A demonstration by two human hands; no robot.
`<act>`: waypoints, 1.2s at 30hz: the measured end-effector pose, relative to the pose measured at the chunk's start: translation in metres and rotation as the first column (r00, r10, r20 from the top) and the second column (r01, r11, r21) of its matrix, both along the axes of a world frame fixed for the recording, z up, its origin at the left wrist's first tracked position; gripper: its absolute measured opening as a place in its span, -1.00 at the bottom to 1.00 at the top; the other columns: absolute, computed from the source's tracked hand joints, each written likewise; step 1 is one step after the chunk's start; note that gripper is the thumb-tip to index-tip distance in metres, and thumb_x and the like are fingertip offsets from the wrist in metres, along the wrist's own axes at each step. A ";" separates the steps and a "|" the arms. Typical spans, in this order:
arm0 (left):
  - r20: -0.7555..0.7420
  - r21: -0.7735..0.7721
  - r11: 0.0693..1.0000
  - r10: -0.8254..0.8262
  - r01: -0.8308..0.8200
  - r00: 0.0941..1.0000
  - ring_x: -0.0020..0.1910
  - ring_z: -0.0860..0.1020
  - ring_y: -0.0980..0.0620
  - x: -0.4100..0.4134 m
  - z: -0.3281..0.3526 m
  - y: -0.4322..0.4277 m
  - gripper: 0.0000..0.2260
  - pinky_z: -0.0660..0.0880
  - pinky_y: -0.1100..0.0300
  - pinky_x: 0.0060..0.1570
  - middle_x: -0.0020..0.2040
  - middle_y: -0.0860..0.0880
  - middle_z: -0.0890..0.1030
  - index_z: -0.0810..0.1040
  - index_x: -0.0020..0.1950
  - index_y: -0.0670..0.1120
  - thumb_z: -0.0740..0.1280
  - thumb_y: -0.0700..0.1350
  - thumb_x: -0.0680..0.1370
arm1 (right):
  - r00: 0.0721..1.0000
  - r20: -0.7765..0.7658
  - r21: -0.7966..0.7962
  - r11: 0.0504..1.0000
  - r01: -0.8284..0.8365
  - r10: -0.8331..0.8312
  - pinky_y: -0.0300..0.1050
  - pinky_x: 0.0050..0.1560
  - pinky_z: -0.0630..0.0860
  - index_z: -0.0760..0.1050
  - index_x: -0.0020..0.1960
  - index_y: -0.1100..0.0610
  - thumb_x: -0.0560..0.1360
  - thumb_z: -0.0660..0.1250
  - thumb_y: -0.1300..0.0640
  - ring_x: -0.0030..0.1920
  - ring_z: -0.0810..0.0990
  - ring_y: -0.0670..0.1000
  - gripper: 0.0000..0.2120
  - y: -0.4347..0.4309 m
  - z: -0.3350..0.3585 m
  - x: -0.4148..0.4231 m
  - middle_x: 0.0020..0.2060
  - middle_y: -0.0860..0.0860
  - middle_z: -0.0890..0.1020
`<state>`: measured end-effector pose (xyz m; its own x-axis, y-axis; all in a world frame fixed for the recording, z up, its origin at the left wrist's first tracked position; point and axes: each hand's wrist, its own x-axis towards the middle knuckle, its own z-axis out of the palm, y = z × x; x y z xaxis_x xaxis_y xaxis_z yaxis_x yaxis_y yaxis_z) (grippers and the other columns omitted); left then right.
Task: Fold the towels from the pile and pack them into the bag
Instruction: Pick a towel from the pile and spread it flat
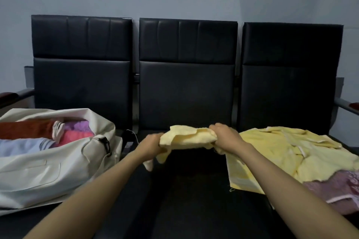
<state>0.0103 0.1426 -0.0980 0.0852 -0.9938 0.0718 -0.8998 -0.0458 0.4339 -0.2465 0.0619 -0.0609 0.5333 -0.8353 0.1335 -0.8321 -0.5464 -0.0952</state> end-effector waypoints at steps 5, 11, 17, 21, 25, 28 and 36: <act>-0.103 0.568 0.806 -0.132 0.167 0.986 0.14 0.53 0.04 0.008 -0.031 0.019 -0.52 0.46 0.10 0.19 0.14 0.08 0.59 0.51 0.24 0.06 0.48 0.16 0.38 | 0.991 -0.104 0.715 0.699 0.017 0.083 -0.14 -0.06 0.50 0.49 0.12 0.08 0.41 0.41 0.09 0.03 0.57 0.01 -0.70 0.008 -0.038 -0.019 0.05 0.00 0.57; -0.069 0.534 0.841 -0.064 0.091 0.996 0.18 0.45 0.06 0.008 -0.044 0.026 -0.34 0.43 0.15 0.22 0.27 0.06 0.46 0.43 0.33 0.03 0.39 0.36 0.36 | 0.997 0.045 0.540 0.841 0.033 -0.067 -0.29 -0.04 0.44 0.52 0.11 0.02 0.51 0.26 0.10 0.02 0.51 -0.09 -0.81 0.012 -0.065 -0.025 0.00 -0.10 0.52; 0.028 0.333 0.943 -0.009 -0.001 1.000 0.02 0.52 0.04 -0.019 -0.064 0.023 -0.70 0.48 0.15 -0.01 0.03 0.04 0.57 0.55 0.12 -0.02 0.27 0.15 0.54 | 0.998 0.015 0.591 0.805 0.042 -0.063 -0.22 -0.03 0.42 0.48 0.15 0.03 0.47 0.35 -0.13 0.07 0.50 -0.06 -0.66 0.024 -0.094 -0.012 0.10 -0.07 0.51; -0.051 0.313 0.949 0.055 -0.036 0.997 0.00 0.56 0.02 -0.011 -0.066 0.021 -0.77 0.54 0.11 0.02 0.05 0.02 0.59 0.56 0.12 -0.04 0.21 -0.01 0.55 | 0.968 0.129 0.629 0.772 0.087 -0.214 -0.20 -0.04 0.42 0.50 0.07 0.06 0.52 0.20 -0.27 0.01 0.50 -0.09 -0.59 0.025 -0.098 -0.018 0.04 -0.09 0.53; -0.031 0.252 0.967 0.049 -0.039 0.998 -0.08 0.54 0.01 0.011 -0.065 0.019 -0.95 0.48 0.19 -0.16 -0.04 -0.01 0.57 0.49 -0.04 -0.01 0.25 -0.09 0.55 | 0.972 0.087 0.653 0.750 0.109 -0.217 -0.27 -0.10 0.40 0.51 0.06 0.06 0.52 0.31 -0.08 -0.03 0.49 -0.11 -0.77 0.020 -0.096 -0.037 -0.02 -0.11 0.53; -0.114 0.179 0.981 0.095 -0.074 0.989 -0.20 0.49 0.03 0.018 -0.059 0.017 -0.91 0.32 0.25 -0.35 -0.15 -0.01 0.53 0.44 -0.08 -0.05 0.17 -0.13 0.60 | 0.976 0.086 0.687 0.722 0.086 -0.198 -0.29 -0.16 0.39 0.54 0.00 0.05 0.45 0.39 0.11 -0.11 0.48 -0.13 -0.86 0.014 -0.089 -0.050 -0.11 -0.12 0.51; -0.371 0.020 0.997 0.072 -0.070 0.926 -0.16 0.51 0.06 0.004 -0.043 -0.009 -0.83 0.39 0.23 -0.25 -0.14 0.01 0.55 0.46 -0.09 -0.04 0.24 0.02 0.61 | 0.731 0.548 0.291 0.912 0.289 -0.407 -0.11 -0.14 0.40 0.50 -0.05 0.10 0.59 0.25 0.14 -0.06 0.51 0.03 -0.92 0.000 -0.088 -0.048 -0.09 -0.01 0.56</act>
